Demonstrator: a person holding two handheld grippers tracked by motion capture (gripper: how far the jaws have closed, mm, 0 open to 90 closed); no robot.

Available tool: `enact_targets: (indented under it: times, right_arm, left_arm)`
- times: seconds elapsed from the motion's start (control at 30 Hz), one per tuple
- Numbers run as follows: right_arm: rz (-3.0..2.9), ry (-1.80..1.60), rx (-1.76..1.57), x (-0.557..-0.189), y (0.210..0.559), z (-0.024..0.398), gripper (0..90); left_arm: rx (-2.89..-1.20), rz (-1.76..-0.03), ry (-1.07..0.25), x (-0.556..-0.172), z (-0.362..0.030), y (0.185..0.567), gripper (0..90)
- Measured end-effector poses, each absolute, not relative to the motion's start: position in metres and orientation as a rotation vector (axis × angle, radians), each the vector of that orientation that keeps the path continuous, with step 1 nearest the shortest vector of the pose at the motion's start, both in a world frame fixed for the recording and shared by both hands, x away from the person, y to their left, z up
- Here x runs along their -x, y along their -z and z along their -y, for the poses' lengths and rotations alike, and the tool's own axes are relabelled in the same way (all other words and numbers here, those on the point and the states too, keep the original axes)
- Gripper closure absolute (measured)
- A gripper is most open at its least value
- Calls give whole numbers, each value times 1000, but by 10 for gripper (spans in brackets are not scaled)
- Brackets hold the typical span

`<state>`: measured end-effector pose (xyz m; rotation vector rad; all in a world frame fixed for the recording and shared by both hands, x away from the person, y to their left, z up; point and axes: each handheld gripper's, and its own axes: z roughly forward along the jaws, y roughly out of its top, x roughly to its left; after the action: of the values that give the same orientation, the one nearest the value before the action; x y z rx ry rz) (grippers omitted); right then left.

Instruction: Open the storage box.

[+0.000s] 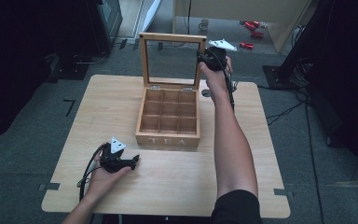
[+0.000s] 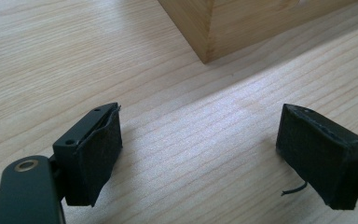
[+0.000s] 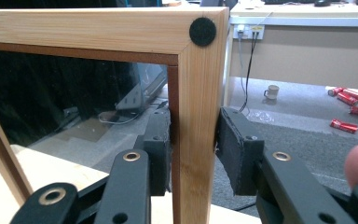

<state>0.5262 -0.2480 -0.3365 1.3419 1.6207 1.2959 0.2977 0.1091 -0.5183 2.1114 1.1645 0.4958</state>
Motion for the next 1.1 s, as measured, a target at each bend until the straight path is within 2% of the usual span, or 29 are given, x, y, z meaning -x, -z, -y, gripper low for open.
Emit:
enact_targets:
  times: [0.53,0.83,1.03,1.1]
  right_arm:
    - [-1579,-1235,-1451,-559,340,241,670]
    - [-1567,-1252,-1477,-564,342,242,657]
    - [-1605,-1283,-1512,-562,343,246,534]
    - [-1610,-1290,-1518,-558,343,247,457]
  left_arm:
    - [-2114,-1160,-496,-298,-109,518,146]
    - [-2115,-1158,-496,-298,-109,518,146]
    - [-2116,-1158,-495,-298,-109,518,146]
    - [-2116,-1157,-495,-298,-109,518,146]
